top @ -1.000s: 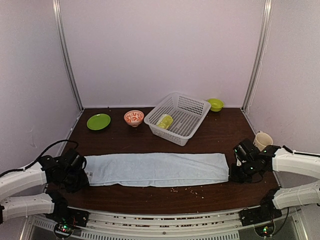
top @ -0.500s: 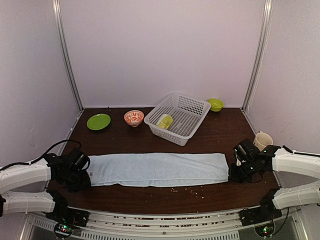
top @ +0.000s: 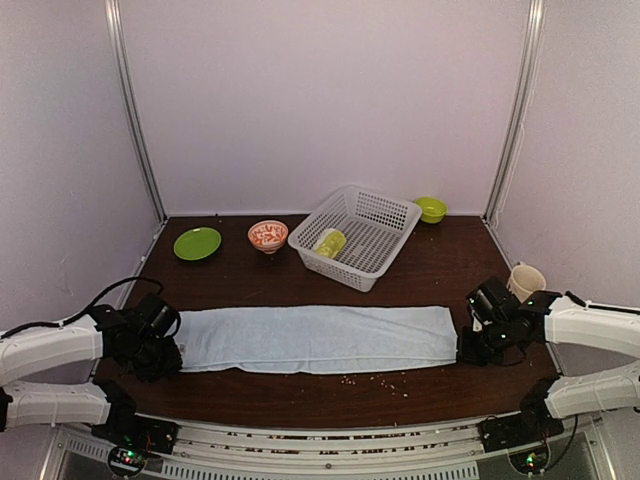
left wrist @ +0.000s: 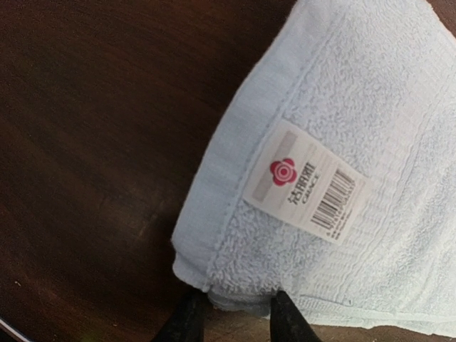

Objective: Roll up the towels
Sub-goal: Smooth out the towel at the center of the board.

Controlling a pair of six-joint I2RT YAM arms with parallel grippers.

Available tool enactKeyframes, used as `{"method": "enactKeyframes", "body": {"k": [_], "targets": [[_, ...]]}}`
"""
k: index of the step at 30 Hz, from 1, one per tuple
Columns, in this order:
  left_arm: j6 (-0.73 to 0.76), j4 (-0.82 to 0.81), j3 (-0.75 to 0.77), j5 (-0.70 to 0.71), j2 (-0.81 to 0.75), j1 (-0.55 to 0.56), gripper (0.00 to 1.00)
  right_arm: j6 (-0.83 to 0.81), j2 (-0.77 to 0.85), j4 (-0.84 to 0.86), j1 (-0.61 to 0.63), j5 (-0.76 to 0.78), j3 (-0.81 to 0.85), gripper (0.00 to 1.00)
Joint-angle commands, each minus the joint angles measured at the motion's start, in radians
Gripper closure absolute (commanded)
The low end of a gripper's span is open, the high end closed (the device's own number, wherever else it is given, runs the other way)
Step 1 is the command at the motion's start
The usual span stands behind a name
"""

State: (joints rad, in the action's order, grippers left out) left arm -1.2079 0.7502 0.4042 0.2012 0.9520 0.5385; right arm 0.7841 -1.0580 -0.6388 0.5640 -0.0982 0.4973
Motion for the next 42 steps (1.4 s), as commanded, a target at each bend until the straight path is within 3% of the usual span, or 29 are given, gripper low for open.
{"method": "enactKeyframes", "body": {"k": [1, 7, 15, 25, 42], "targets": [[0.013, -0.036, -0.002, -0.001, 0.020, -0.010, 0.68, -0.005, 0.009, 0.012, -0.007, -0.001, -0.008, 1.00], [0.022, -0.051, -0.018, -0.010, 0.042, -0.016, 0.71, -0.004, 0.007, 0.018, -0.007, -0.006, -0.009, 1.00], [0.033, -0.081, -0.043, -0.017, 0.087, -0.022, 1.00, -0.005, 0.016, 0.013, -0.009, 0.000, -0.006, 1.00], [0.047, -0.044, -0.016, 0.004, 0.081, -0.056, 1.00, 0.014, 0.097, -0.050, -0.061, 0.100, -0.002, 1.00], [0.028, -0.063, -0.041, 0.000, 0.055, -0.070, 1.00, 0.089, 0.240, -0.109, -0.157, 0.052, -0.081, 1.00]]}}
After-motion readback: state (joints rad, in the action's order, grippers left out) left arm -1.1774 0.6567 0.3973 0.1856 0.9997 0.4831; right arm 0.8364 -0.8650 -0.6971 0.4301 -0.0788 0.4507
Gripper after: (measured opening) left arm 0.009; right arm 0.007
